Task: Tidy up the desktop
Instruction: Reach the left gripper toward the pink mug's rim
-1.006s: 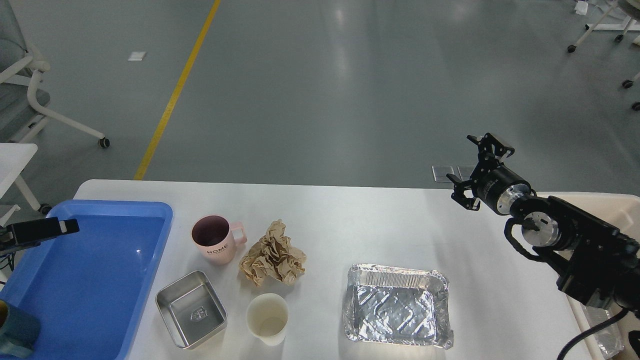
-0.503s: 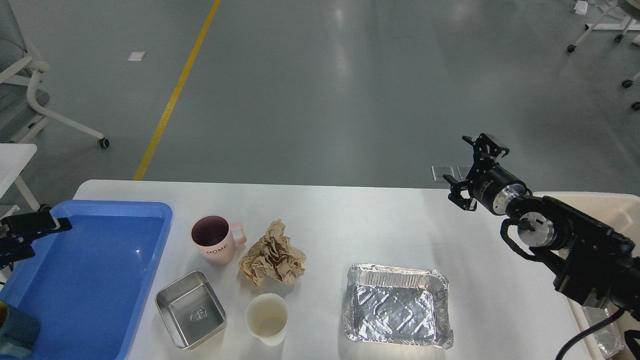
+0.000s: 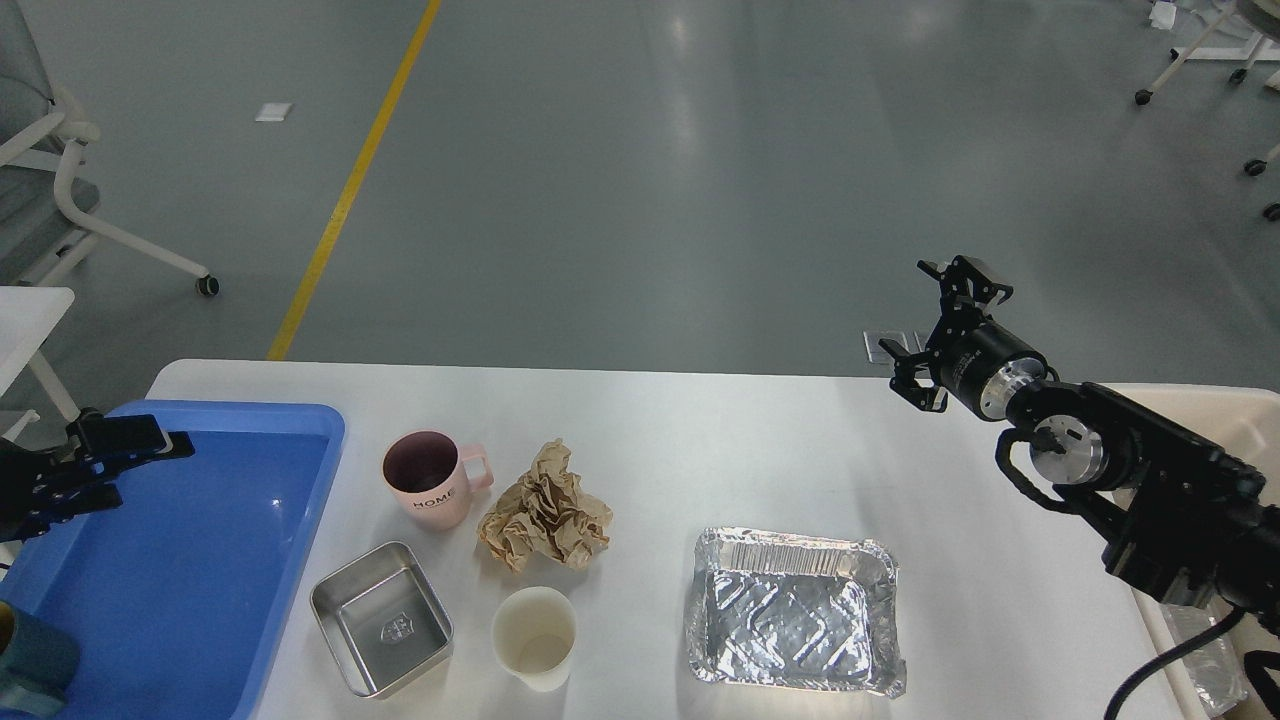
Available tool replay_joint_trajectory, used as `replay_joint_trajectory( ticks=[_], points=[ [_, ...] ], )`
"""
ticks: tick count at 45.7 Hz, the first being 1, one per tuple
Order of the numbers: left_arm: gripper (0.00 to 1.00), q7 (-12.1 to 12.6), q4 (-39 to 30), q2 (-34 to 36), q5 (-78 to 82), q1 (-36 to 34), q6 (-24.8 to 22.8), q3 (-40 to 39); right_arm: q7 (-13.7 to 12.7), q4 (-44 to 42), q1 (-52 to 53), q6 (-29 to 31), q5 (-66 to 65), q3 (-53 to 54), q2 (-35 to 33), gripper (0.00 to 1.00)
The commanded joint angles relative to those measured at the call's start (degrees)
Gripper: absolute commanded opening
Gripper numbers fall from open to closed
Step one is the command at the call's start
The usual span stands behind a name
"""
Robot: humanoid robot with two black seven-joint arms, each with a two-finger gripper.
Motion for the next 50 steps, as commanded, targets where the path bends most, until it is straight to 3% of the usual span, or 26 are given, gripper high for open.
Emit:
replay_joint_trajectory(
  ticks=[1, 9, 17, 34, 50],
  points=[
    [0.96, -0.4, 2.4, -5.8, 7.9, -3.4, 0.4, 0.4, 0.0, 0.1, 0.0, 0.0, 0.0, 0.0, 0.3, 1.00],
    [0.89, -0.6, 7.4, -15.8, 17.9, -6.5, 0.4, 0.5, 0.1, 0.2, 0.0, 0.0, -0.1, 0.0, 0.5, 1.00],
    [0.73, -1.1, 11.8, -24.8, 25.7, -10.9, 0.2, 4.6, 0.0, 0.2, 0.2, 0.0, -0.4, 0.0, 0.7, 1.00],
    [0.74, -1.2, 25.1, -35.8, 27.5, -21.6, 0.4, 15.3, 0.0, 0.2, -0.1, 0.1, -0.4, -0.1, 0.0, 1.00],
    [0.74, -1.9, 25.6, -35.9, 29.9, -22.0, 0.1, 19.2, 0.0, 0.2, -0.1, 0.1, -0.4, 0.0, -0.5, 1.00]
  ],
)
